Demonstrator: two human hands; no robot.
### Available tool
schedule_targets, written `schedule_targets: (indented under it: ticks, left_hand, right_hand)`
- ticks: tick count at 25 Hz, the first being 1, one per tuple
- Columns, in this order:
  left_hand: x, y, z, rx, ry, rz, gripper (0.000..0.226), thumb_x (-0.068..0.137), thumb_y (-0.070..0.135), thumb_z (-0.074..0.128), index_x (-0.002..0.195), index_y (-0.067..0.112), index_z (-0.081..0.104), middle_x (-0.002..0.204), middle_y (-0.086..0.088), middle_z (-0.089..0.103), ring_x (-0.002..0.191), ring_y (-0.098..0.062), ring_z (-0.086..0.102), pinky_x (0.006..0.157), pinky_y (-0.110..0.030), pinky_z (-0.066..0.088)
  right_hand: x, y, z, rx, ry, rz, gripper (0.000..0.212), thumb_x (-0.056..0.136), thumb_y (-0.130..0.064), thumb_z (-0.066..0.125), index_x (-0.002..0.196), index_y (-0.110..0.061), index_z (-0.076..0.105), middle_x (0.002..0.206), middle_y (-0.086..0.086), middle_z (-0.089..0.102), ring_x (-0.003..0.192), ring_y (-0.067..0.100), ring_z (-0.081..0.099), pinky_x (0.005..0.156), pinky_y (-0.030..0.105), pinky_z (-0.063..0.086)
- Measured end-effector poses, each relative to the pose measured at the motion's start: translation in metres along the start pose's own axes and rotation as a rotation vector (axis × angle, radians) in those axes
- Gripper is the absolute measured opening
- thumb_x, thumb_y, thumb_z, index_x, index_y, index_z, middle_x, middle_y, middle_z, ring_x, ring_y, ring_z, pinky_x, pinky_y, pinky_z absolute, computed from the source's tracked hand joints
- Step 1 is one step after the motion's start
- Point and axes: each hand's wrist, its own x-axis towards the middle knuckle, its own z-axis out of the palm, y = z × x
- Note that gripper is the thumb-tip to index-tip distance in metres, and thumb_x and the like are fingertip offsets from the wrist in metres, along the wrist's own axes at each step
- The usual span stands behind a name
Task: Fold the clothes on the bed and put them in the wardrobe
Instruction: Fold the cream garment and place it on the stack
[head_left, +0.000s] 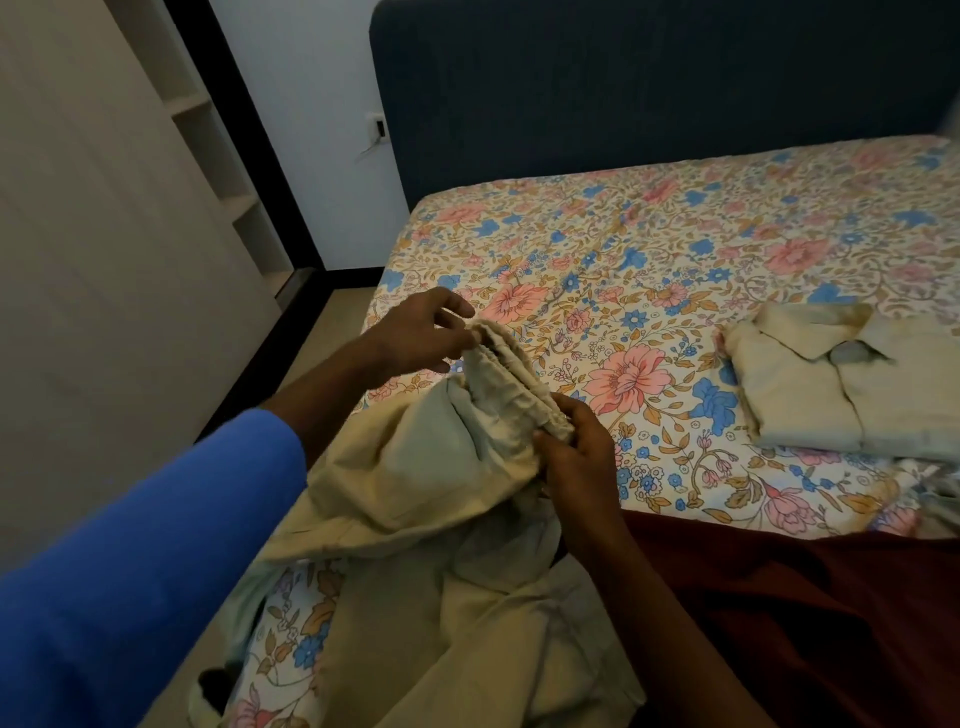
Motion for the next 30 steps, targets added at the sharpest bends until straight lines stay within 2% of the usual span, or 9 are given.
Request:
schedule_targets:
  ticks: [4, 6, 9, 13, 15, 17, 20, 24, 30]
  left_hand:
    - [-0.073, -0.019, 0.04, -0.342, -0.058, 0.024, 0.074, 0.077, 0.062, 0.074, 0.14, 0.028, 0.054, 0.128, 0.005, 0.067, 0.113, -0.011, 0.067, 0.088, -0.033, 0.06]
    - [-0.096, -0.028, 0.053, -0.458, -0.026, 0.082, 0.071, 0.078, 0.051, 0.081, 0.138, 0.023, 0.058, 0.127, 0.004, 0.071, 0.115, -0.013, 0.069, 0.093, -0.037, 0.059]
    - [-0.104, -0.043, 0.037, -0.416, 0.311, 0.125, 0.051, 0.079, 0.037, 0.087, 0.122, 0.017, 0.07, 0.113, 0.001, 0.077, 0.107, -0.018, 0.073, 0.096, -0.049, 0.059]
    - [-0.118, -0.029, -0.035, -0.282, 0.337, 0.227, 0.037, 0.078, 0.025, 0.081, 0.114, 0.021, 0.076, 0.108, 0.004, 0.078, 0.102, -0.016, 0.074, 0.093, -0.047, 0.06]
    - [-0.13, -0.006, -0.084, -0.328, 0.311, 0.273, 0.031, 0.078, 0.01, 0.082, 0.108, 0.018, 0.075, 0.102, 0.002, 0.079, 0.097, -0.018, 0.075, 0.087, -0.038, 0.062]
    - [-0.14, 0.02, -0.132, -0.44, 0.325, 0.284, 0.031, 0.069, 0.007, 0.08, 0.1, 0.008, 0.073, 0.093, -0.004, 0.076, 0.089, -0.023, 0.072, 0.08, -0.036, 0.06]
    - [-0.16, 0.059, -0.189, -0.581, 0.287, 0.334, 0.046, 0.06, 0.015, 0.071, 0.104, 0.003, 0.067, 0.096, -0.016, 0.065, 0.091, -0.031, 0.061, 0.086, -0.042, 0.051]
    - [-0.196, 0.13, -0.236, -0.745, 0.239, 0.475, 0.067, 0.059, 0.017, 0.066, 0.124, 0.003, 0.056, 0.122, -0.024, 0.051, 0.11, -0.039, 0.051, 0.105, -0.053, 0.044]
    - [-0.271, 0.246, -0.331, -0.863, 0.43, 0.819, 0.047, 0.075, 0.015, 0.054, 0.113, -0.009, 0.068, 0.118, -0.03, 0.066, 0.108, -0.044, 0.066, 0.095, -0.05, 0.057]
  right_hand:
    - [0.001, -0.009, 0.002, 0.339, -0.159, 0.114, 0.062, 0.095, 0.001, 0.064, 0.145, -0.029, 0.045, 0.112, 0.008, 0.076, 0.101, 0.023, 0.075, 0.078, 0.037, 0.062]
    - [-0.008, -0.018, 0.02, 0.448, -0.407, 0.142, 0.058, 0.094, -0.011, 0.061, 0.148, -0.02, 0.043, 0.127, 0.01, 0.072, 0.12, 0.027, 0.068, 0.094, 0.038, 0.059]
    - [-0.03, -0.024, 0.051, 0.534, -0.698, 0.207, 0.068, 0.083, -0.012, 0.054, 0.149, -0.005, 0.043, 0.147, 0.016, 0.057, 0.141, 0.03, 0.051, 0.118, 0.042, 0.041]
    - [-0.03, -0.034, 0.051, 0.11, -0.26, -0.102, 0.039, 0.096, 0.005, 0.057, 0.123, -0.022, 0.065, 0.124, 0.002, 0.072, 0.122, 0.027, 0.065, 0.085, 0.029, 0.059]
    - [-0.026, -0.03, 0.038, -0.105, -0.175, -0.228, 0.047, 0.097, -0.002, 0.065, 0.132, -0.033, 0.058, 0.136, -0.01, 0.062, 0.129, 0.012, 0.056, 0.097, 0.035, 0.053]
    - [-0.027, -0.034, 0.031, -0.165, -0.265, -0.208, 0.065, 0.093, -0.023, 0.076, 0.148, -0.038, 0.044, 0.152, -0.013, 0.047, 0.141, 0.007, 0.042, 0.112, 0.041, 0.041]
    - [-0.029, -0.085, 0.045, -0.127, -0.456, -0.184, 0.094, 0.079, -0.052, 0.082, 0.157, -0.038, 0.032, 0.157, -0.018, 0.042, 0.146, 0.005, 0.038, 0.109, 0.033, 0.04]
    - [-0.047, -0.201, 0.091, 0.03, -0.775, -0.19, 0.073, 0.078, -0.042, 0.083, 0.141, -0.02, 0.055, 0.137, 0.001, 0.067, 0.129, 0.023, 0.062, 0.102, 0.036, 0.055]
    - [-0.076, -0.286, 0.095, 0.033, -0.864, -0.161, 0.069, 0.08, -0.037, 0.085, 0.139, -0.012, 0.06, 0.138, 0.018, 0.064, 0.12, 0.034, 0.066, 0.103, 0.05, 0.051]
